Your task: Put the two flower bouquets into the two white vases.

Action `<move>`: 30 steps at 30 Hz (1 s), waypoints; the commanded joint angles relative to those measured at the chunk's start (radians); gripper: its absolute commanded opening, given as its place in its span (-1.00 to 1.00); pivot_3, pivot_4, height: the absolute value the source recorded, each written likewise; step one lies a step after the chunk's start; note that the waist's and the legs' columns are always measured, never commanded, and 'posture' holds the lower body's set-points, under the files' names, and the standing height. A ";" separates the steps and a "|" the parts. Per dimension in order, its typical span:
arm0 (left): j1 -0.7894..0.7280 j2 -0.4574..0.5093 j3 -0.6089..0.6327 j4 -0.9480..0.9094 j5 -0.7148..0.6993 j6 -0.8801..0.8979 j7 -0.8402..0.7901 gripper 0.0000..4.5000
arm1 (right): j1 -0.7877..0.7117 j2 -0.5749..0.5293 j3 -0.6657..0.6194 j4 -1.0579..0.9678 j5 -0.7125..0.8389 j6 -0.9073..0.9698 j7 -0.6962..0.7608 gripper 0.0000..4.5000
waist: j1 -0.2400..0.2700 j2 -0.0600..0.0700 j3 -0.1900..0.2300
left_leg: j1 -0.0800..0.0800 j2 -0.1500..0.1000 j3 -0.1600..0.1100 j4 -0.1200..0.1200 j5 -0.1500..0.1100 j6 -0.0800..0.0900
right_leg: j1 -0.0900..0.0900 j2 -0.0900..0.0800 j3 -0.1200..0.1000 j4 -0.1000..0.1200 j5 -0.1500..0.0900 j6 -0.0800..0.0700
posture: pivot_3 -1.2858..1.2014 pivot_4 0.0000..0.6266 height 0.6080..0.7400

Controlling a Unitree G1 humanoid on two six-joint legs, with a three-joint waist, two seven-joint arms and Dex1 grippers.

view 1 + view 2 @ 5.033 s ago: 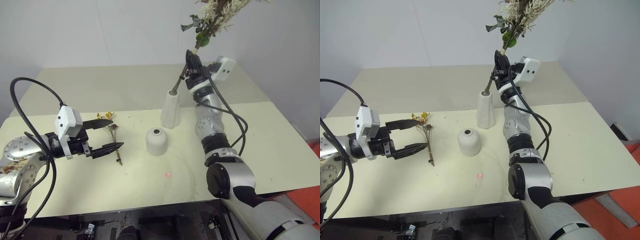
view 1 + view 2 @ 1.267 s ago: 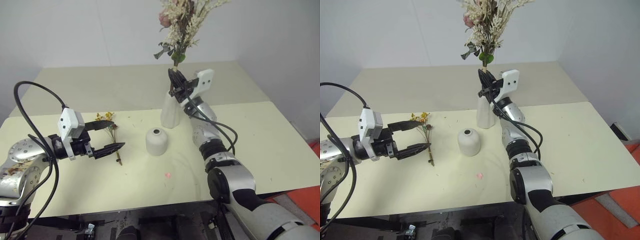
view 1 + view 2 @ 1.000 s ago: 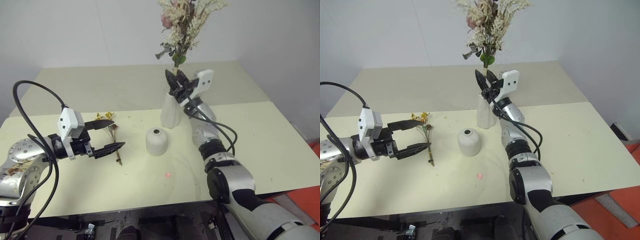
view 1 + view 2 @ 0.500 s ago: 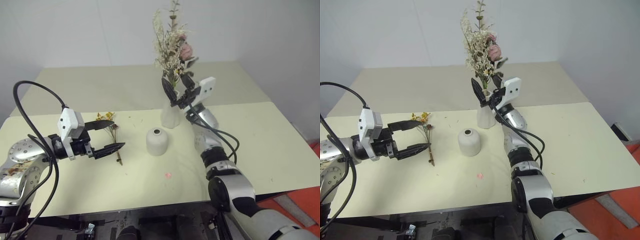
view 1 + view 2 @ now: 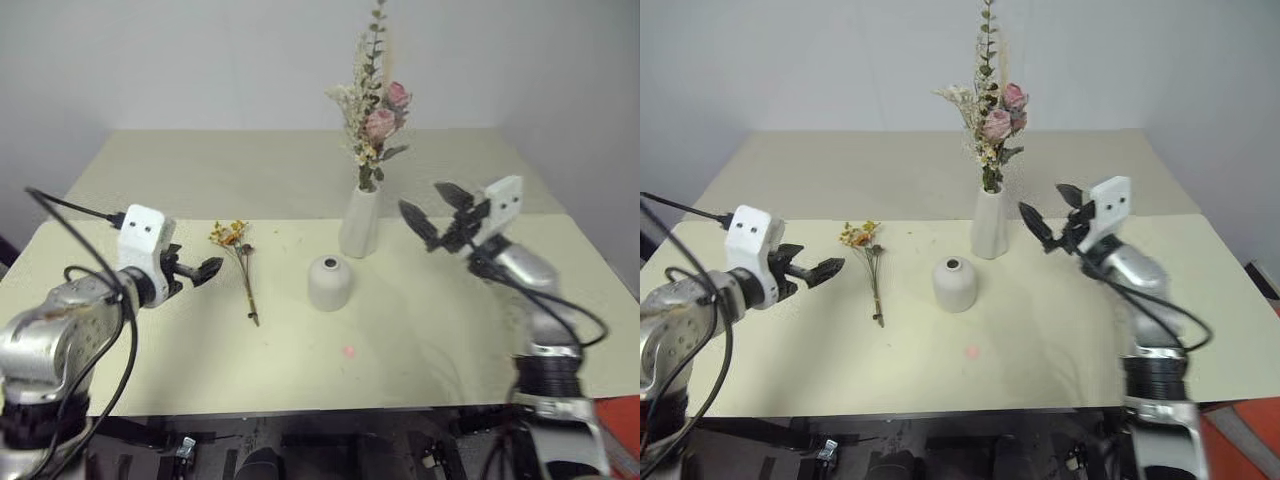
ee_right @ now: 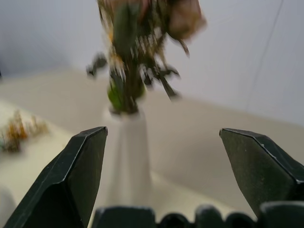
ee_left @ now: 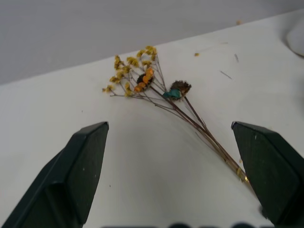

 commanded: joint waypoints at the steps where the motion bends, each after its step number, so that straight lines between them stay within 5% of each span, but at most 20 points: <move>1: -0.108 -0.044 0.023 0.023 -0.020 0.194 0.031 1.00 | -0.029 -0.128 0.039 -0.160 0.009 0.274 0.018 0.98 | -0.004 0.000 0.000 | 0.000 0.000 0.000 0.000 0.000 0.000 | 0.001 0.000 0.000 0.000 0.000 0.000 | 0.03 -0.52 1.00; 10: -0.203 -0.120 -0.056 0.163 -0.040 0.280 0.076 1.00 | -0.039 -0.333 -0.043 -0.337 0.219 0.566 0.152 0.98 | -0.005 -0.001 0.000 | 0.000 0.000 0.000 -0.001 0.000 0.000 | 0.001 0.001 0.001 -0.007 0.000 0.000 | 0.03 -0.52 1.00; 22: -0.278 -0.152 -0.209 0.316 0.018 0.261 0.068 1.00 | -0.012 -0.289 -0.130 -0.443 0.306 0.725 0.009 0.98 | 0.016 -0.002 0.000 | -0.001 -0.001 0.000 0.000 0.000 0.000 | 0.001 0.000 0.000 -0.009 0.000 0.000 | 0.03 -0.52 1.00; 28: -0.338 -0.149 -0.269 0.455 0.068 0.206 0.028 1.00 | 0.053 -0.341 -0.211 -0.515 0.384 0.748 0.065 0.98 | 0.022 -0.002 0.000 | -0.001 -0.001 0.000 0.000 0.000 0.000 | 0.001 0.000 0.000 -0.010 0.000 0.000 | 0.03 -0.52 1.00; 30: -0.354 -0.155 -0.275 0.493 0.060 0.207 -0.004 0.83 | 0.085 -0.366 -0.242 -0.533 0.402 0.750 0.078 1.00 | 0.023 -0.002 0.000 | -0.002 -0.001 0.000 0.000 0.000 0.000 | 0.001 0.000 0.000 -0.010 0.000 0.000 | 0.03 -0.52 1.00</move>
